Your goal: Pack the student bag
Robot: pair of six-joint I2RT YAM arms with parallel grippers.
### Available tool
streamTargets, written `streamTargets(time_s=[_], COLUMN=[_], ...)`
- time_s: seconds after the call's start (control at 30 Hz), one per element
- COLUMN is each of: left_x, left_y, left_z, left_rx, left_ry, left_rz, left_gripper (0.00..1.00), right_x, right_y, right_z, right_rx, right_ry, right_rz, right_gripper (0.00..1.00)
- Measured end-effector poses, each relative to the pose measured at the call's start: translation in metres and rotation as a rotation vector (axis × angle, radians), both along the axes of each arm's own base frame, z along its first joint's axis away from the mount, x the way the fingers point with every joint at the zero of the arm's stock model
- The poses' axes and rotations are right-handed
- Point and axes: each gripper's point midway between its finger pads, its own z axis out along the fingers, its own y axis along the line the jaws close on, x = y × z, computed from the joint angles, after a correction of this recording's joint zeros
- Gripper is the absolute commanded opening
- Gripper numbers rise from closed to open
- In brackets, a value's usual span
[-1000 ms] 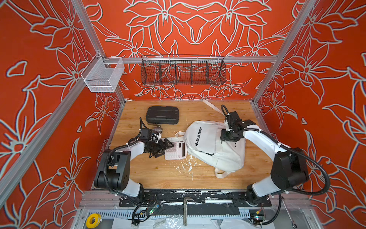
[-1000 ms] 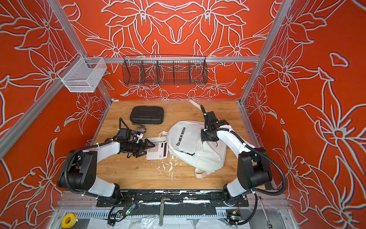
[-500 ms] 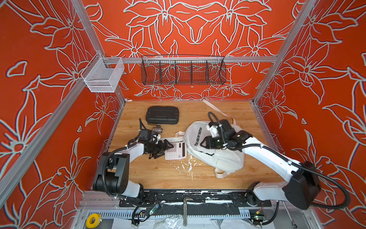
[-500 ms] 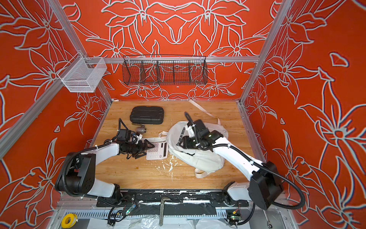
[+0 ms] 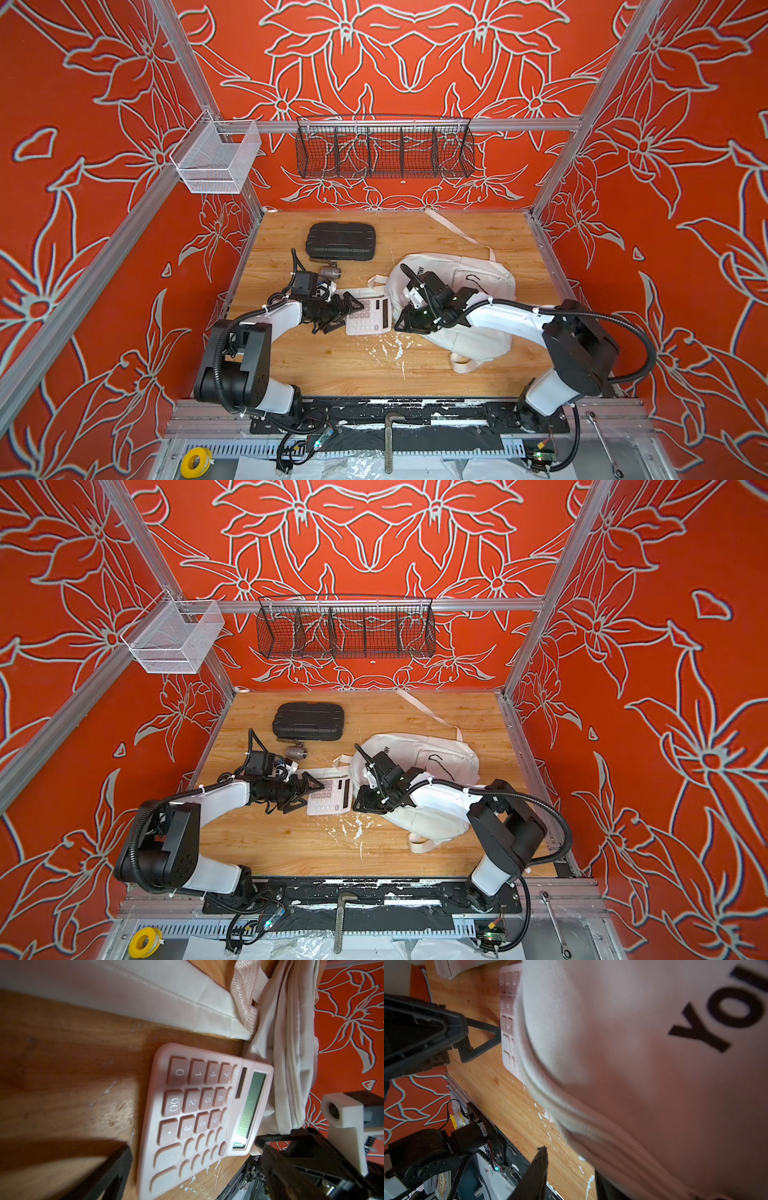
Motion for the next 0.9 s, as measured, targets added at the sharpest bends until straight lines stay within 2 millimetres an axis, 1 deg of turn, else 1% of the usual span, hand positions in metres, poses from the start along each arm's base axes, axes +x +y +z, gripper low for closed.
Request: streamTargets(time_s=[0.2, 0.37, 0.5, 0.73, 0.9], left_x=[0.0, 0.0, 0.0, 0.0, 0.0], left_y=[0.0, 0.0, 0.0, 0.0, 0.0], left_z=[0.0, 0.0, 0.0, 0.0, 0.0], left_rx=[-0.001, -0.002, -0.002, -0.002, -0.002], left_ry=[0.002, 0.004, 0.004, 0.003, 0.003], left_rz=[0.003, 0.005, 0.005, 0.005, 0.005], left_gripper=[0.98, 0.98, 0.98, 0.98, 0.98], right_x=[0.012, 0.018, 0.022, 0.023, 0.023], right_y=[0.018, 0.027, 0.034, 0.041, 0.042], right_z=[-0.012, -0.021, -0.022, -0.017, -0.015], right_rx=[0.051, 0.073, 0.124, 0.18, 0.191], right_ry=[0.019, 0.031, 0.033, 0.03, 0.029], right_rz=[-0.028, -0.045, -0.06, -0.06, -0.058], right_gripper=[0.37, 0.3, 0.26, 0.15, 0.13])
